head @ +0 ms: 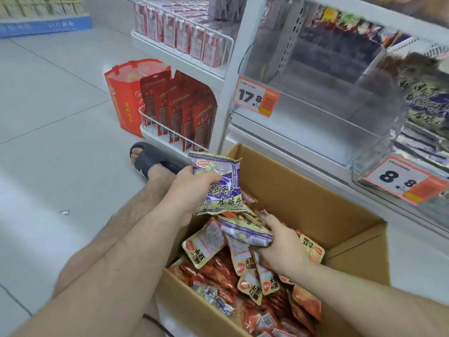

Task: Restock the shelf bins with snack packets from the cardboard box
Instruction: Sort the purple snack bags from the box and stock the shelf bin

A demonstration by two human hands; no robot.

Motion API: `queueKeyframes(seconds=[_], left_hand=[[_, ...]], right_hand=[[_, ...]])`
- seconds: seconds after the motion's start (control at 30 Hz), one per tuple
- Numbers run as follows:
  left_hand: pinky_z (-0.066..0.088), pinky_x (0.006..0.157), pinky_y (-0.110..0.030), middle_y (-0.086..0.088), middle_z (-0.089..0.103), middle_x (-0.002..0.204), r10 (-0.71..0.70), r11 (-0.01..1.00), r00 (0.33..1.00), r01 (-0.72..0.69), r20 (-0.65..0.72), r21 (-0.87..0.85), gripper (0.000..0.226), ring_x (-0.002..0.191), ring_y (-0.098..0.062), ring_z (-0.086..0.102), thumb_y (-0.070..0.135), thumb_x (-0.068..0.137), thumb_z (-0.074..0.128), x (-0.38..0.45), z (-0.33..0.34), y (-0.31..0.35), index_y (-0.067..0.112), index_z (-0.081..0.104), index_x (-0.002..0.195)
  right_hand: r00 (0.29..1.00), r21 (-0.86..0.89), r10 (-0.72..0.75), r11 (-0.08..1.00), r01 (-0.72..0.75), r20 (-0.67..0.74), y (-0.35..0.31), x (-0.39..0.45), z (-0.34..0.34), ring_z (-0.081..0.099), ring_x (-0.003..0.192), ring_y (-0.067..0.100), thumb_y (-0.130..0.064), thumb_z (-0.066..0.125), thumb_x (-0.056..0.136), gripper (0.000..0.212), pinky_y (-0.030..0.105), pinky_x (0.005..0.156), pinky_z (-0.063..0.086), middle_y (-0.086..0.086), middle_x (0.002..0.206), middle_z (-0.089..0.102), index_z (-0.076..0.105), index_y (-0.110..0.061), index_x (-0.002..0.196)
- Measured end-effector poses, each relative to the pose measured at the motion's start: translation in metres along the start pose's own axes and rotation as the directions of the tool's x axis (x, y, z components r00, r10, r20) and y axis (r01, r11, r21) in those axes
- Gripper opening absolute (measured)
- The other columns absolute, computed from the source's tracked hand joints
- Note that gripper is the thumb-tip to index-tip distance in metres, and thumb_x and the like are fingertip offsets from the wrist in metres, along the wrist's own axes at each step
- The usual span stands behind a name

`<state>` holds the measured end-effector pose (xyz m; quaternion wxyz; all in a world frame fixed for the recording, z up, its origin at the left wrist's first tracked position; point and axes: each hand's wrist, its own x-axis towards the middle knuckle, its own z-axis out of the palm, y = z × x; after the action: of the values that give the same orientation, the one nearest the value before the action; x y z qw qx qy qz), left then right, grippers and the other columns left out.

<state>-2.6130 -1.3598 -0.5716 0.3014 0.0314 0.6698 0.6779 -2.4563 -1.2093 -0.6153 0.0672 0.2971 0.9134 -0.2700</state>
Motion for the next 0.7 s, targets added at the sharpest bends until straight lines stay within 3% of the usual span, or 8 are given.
queueKeyframes(seconds=[0.13,0.2,0.23,0.3,0.4,0.5,0.6,0.7], left_hand=[[0.042,0.041,-0.017,0.000,0.057,0.062,-0.012,0.999,0.999,0.014,0.048,-0.030,0.019,0.030,0.006,0.046,0.011,0.094,0.058,-0.005,0.022,0.012,0.017,0.049,0.079],[0.051,0.067,-0.027,-0.003,0.068,0.081,-0.045,0.998,0.995,0.048,0.089,-0.027,0.017,0.059,0.004,0.065,0.023,0.081,0.068,-0.007,0.035,0.011,0.015,0.056,0.090],[0.054,0.084,-0.037,-0.006,0.071,0.098,-0.064,0.998,0.988,0.064,0.137,0.004,0.038,0.084,-0.008,0.071,0.032,0.069,0.072,-0.008,0.042,0.010,0.015,0.059,0.101],[0.049,0.098,-0.052,-0.007,0.069,0.116,-0.132,0.990,0.964,0.117,0.232,0.075,0.064,0.105,-0.028,0.066,0.035,0.062,0.077,-0.011,0.057,0.007,0.017,0.058,0.120],[0.055,0.084,-0.038,-0.005,0.073,0.100,-0.200,0.979,0.909,0.176,0.365,0.099,0.018,0.091,-0.024,0.068,0.020,0.093,0.066,-0.032,0.077,0.009,0.016,0.061,0.110],[0.055,0.092,-0.048,-0.010,0.075,0.107,-0.245,0.967,0.853,0.250,0.460,0.051,0.042,0.100,-0.030,0.072,0.046,0.101,0.047,-0.041,0.093,0.015,0.015,0.066,0.121],[0.051,0.096,-0.046,-0.005,0.078,0.084,-0.239,0.966,0.837,0.259,0.493,0.029,0.063,0.077,-0.017,0.075,0.054,0.102,0.034,-0.045,0.105,0.027,0.005,0.063,0.128],[0.056,0.090,-0.048,-0.012,0.076,0.097,-0.158,0.984,0.857,0.178,0.490,0.005,0.064,0.083,-0.024,0.074,0.035,0.077,0.076,-0.049,0.113,0.035,0.008,0.055,0.131]], right_hand=[[0.950,-0.134,-0.223,0.971,0.198,-0.218,0.049,-0.035,-0.070,0.058,0.124,0.020,-0.010,0.082,0.068,0.066,0.031,0.098,0.049,-0.009,0.142,0.052,0.054,-0.021,0.126],[0.877,-0.173,-0.370,0.928,0.331,-0.307,0.068,-0.045,-0.090,0.059,0.120,0.020,-0.001,0.088,0.059,0.084,0.031,0.095,0.051,-0.009,0.143,0.047,0.047,-0.025,0.129],[0.828,-0.198,-0.447,0.894,0.402,-0.339,0.072,-0.048,-0.096,0.057,0.119,0.018,0.002,0.089,0.055,0.086,0.027,0.092,0.050,-0.006,0.144,0.043,0.046,-0.026,0.125],[0.719,-0.242,-0.560,0.828,0.507,-0.411,0.070,-0.054,-0.101,0.051,0.121,0.017,-0.004,0.086,0.059,0.074,0.016,0.092,0.045,0.005,0.147,0.040,0.046,-0.022,0.119],[0.562,-0.271,-0.644,0.748,0.606,-0.519,0.058,-0.055,-0.103,0.054,0.120,0.015,-0.035,0.067,0.081,0.045,0.014,0.095,0.043,0.016,0.142,0.044,0.047,-0.016,0.118],[0.472,-0.350,-0.714,0.679,0.645,-0.517,0.054,-0.049,-0.103,0.055,0.118,0.022,-0.046,0.052,0.095,0.043,0.022,0.096,0.044,0.021,0.142,0.044,0.047,-0.012,0.120],[0.500,-0.395,-0.735,0.672,0.627,-0.457,0.049,-0.045,-0.104,0.053,0.122,0.026,-0.045,0.050,0.096,0.043,0.020,0.100,0.040,0.016,0.146,0.041,0.046,-0.012,0.124],[0.626,-0.352,-0.675,0.737,0.576,-0.389,0.047,-0.040,-0.115,0.057,0.124,0.034,-0.017,0.076,0.075,0.066,0.037,0.091,0.054,0.005,0.154,0.032,0.042,-0.023,0.132]])
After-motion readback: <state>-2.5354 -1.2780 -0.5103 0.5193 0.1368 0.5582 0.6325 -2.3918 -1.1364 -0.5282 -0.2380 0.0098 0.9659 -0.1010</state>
